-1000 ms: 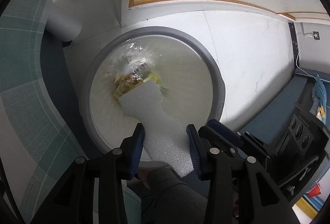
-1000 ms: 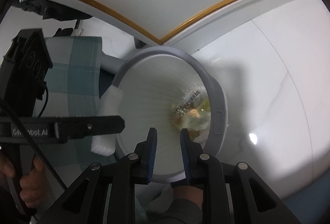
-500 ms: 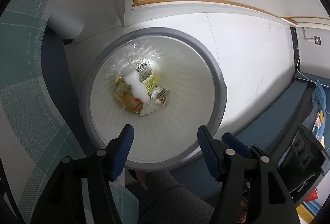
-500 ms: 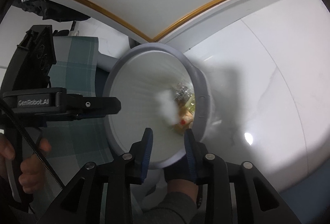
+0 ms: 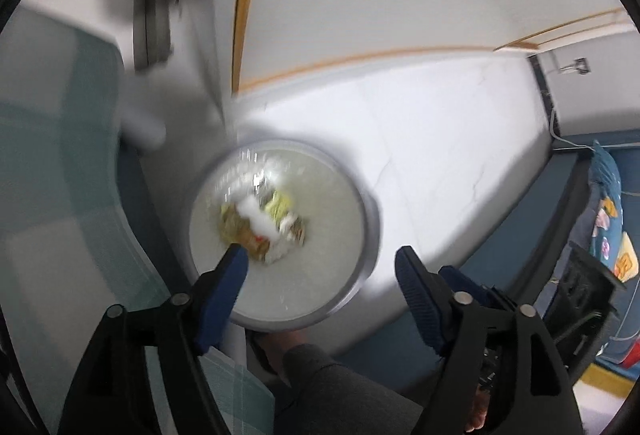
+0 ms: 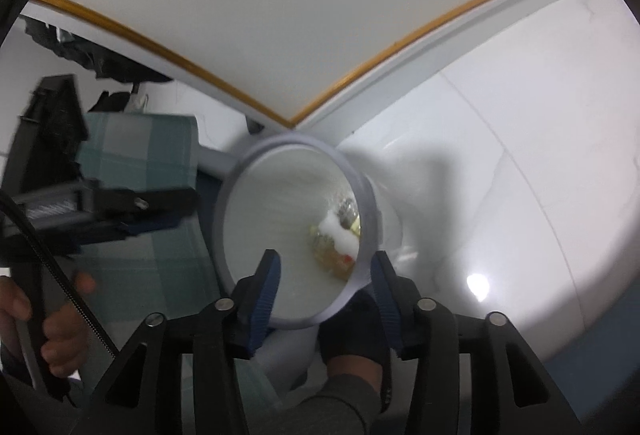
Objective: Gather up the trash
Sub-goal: 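Move both tools back over the table toward the yellow bag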
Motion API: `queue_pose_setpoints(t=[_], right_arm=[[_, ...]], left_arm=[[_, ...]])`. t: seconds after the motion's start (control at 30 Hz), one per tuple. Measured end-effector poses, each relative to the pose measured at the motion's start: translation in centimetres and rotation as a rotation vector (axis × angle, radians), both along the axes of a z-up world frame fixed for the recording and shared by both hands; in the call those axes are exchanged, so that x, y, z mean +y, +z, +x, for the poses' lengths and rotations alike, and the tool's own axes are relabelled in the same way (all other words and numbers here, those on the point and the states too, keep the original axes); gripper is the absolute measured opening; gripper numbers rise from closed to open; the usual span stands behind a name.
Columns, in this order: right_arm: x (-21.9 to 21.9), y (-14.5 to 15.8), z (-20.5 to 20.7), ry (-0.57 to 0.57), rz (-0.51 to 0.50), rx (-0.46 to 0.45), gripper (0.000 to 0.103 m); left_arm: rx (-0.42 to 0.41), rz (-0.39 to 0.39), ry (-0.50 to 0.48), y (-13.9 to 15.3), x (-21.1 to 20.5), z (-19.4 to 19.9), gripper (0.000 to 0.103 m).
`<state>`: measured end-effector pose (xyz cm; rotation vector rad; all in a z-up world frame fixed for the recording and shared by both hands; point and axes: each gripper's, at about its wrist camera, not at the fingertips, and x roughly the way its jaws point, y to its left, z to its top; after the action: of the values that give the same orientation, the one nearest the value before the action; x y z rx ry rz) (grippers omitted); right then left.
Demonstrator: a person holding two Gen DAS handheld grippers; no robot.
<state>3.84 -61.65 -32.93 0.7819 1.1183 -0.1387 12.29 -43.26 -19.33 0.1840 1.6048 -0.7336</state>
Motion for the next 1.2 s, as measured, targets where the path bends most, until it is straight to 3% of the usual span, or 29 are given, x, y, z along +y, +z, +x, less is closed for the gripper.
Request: queue_pose_setpoints(t=[0.2, 0.37, 0.57, 0.77, 0.9, 1.0, 1.2], right_arm=[[-0.1, 5.3, -0.4, -0.037, -0.110, -0.039, 0.056], [0.1, 12.0, -1.5, -0.048, -0.246, -0.136, 0.067], [2.3, 18.6, -1.6, -0.062, -0.331, -0.243, 0.071], [6.4, 24.0, -0.6, 0.004, -0.403, -0.347, 0.072], [10.0, 27.4, -0.4, 0.057, -0.447, -0.442, 0.077], [12.7, 29.3, 0.1, 0.093, -0.442, -0.493, 0.079], [18.2, 32.0, 0.7, 0.177, -0.431, -0.583, 0.086]], left_arm=[[-0.224, -0.076, 0.029, 6.9, 1.6, -0.6, 0.080], [-0.371, -0.094, 0.088, 10.9, 4.7, -1.3, 0.084], [-0.460, -0.160, 0.189, 14.3, 9.8, -1.1, 0.085], [-0.614, -0.194, 0.368, 18.5, 16.2, -0.3, 0.085], [-0.667, -0.215, 0.480, 20.6, 20.4, 0.1, 0.086], [-0.742, -0.207, 0.566, 22.5, 24.2, -0.3, 0.097], [-0.834, -0.170, 0.646, 23.7, 29.1, -1.5, 0.102]])
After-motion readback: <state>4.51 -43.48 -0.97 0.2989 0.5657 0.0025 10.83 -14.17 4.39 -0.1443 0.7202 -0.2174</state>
